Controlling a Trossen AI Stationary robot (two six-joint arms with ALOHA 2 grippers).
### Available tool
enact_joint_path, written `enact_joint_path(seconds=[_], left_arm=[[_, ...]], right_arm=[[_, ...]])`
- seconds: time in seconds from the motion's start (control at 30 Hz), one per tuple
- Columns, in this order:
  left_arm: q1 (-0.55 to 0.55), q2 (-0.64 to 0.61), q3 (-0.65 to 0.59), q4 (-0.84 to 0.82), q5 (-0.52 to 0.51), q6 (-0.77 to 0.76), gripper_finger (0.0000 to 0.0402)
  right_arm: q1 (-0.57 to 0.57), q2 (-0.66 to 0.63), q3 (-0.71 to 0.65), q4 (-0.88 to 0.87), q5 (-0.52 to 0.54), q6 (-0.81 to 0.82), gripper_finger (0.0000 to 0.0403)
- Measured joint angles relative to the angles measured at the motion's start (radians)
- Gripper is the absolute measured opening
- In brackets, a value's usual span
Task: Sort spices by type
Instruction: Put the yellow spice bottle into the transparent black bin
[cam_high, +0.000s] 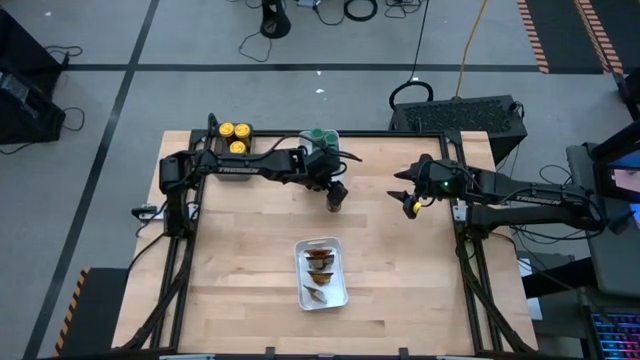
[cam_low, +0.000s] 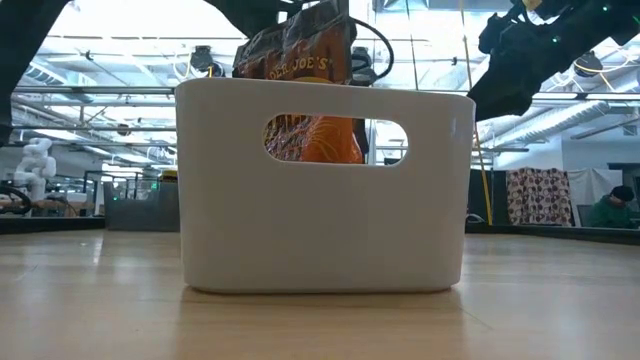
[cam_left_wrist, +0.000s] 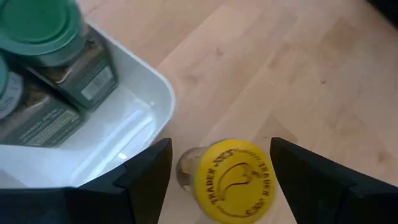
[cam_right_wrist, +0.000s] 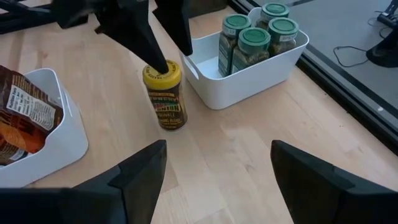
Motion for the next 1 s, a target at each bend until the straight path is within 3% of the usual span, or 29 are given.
enact_joint_path(seconds=[0.37, 1.0], left_arm=[[-0.038, 0.0, 0.0, -0.012, -0.067, 0.08, 0.0274], [-0.053, 0.0, 0.0, 0.003, -0.07, 0.158, 0.0274]], right_arm=[[0.0, 0.0, 0.0, 0.001, 0.0, 0.001, 0.0271], [0.0, 0.0, 0.0, 0.0, -0.001, 0.018, 0.0271]])
